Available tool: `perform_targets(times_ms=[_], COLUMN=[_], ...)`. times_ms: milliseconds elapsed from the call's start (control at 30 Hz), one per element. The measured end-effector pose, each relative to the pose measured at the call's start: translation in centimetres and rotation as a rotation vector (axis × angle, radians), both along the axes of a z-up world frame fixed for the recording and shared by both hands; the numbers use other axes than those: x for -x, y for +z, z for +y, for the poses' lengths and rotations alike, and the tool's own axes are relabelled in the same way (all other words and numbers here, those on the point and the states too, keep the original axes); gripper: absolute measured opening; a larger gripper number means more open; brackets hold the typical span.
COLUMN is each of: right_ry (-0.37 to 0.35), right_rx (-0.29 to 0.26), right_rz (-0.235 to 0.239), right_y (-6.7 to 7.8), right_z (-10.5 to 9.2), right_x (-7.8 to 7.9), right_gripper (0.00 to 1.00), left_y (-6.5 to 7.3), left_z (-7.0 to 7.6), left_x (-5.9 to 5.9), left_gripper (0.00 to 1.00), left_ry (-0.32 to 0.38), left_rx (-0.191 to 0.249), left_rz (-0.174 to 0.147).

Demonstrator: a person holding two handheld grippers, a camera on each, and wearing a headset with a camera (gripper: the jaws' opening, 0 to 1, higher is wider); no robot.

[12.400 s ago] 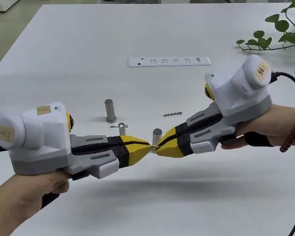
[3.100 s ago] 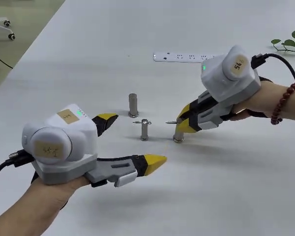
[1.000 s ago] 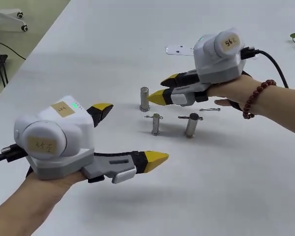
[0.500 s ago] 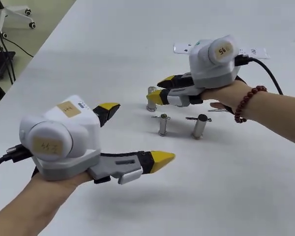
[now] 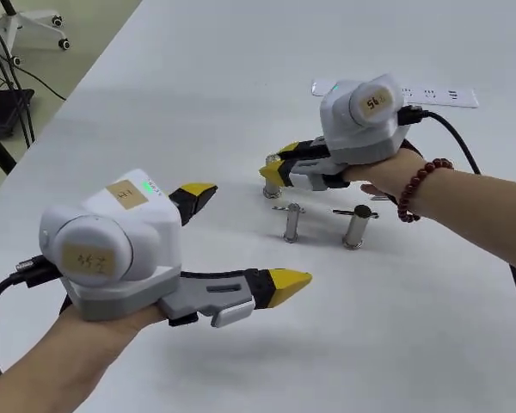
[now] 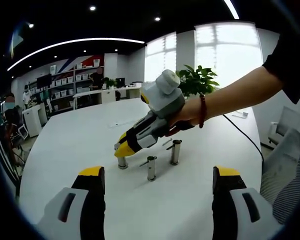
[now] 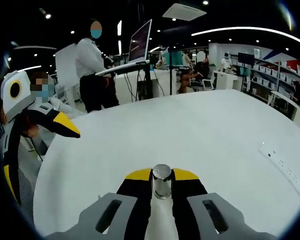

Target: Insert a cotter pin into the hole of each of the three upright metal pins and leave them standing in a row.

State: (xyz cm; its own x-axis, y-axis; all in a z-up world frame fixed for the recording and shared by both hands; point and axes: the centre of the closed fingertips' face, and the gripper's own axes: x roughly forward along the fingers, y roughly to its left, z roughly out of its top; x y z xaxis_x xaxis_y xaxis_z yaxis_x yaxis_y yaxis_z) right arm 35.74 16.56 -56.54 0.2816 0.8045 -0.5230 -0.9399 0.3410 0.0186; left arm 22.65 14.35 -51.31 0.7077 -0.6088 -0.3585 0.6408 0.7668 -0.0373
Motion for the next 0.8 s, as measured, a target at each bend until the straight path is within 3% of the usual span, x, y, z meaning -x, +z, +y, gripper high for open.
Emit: perform_targets(times_ms=[800], right_ry=[0.014], right_rx=[0.028], right_rz=[0.015], right_y=[-0.16], right_z=[-0.69], right_x=[0.4], right_gripper=[0.08], left_y=[-0.12], left_z=[0.42], left_x=[0.35], left_gripper=[0.89], left_ry=[0.005], left_rx=[-0.006], left_rz=[0.01])
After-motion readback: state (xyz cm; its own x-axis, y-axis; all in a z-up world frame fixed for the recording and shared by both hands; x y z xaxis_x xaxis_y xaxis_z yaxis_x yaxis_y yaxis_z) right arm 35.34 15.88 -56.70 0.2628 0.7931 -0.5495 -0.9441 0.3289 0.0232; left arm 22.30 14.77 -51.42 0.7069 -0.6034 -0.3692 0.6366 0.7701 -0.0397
